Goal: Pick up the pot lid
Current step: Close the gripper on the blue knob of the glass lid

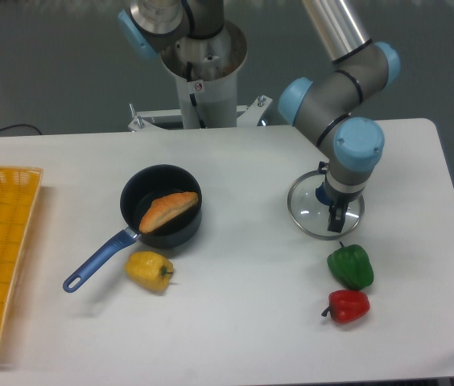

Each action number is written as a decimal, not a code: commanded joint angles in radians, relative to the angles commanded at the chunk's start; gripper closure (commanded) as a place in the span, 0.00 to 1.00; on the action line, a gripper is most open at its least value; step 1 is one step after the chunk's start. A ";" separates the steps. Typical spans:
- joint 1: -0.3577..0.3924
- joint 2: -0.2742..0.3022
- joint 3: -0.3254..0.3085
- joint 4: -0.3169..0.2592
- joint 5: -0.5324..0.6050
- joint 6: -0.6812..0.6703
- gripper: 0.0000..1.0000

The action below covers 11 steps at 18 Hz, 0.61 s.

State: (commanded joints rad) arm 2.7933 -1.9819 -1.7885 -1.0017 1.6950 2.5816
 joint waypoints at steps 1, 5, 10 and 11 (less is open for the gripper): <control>0.002 0.000 -0.023 0.005 -0.002 0.008 0.00; 0.002 0.009 -0.069 0.012 -0.005 0.023 0.00; 0.006 0.031 -0.085 0.006 -0.034 0.020 0.00; 0.006 0.031 -0.083 0.006 -0.034 0.019 0.00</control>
State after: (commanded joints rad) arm 2.7995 -1.9512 -1.8715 -0.9956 1.6613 2.6001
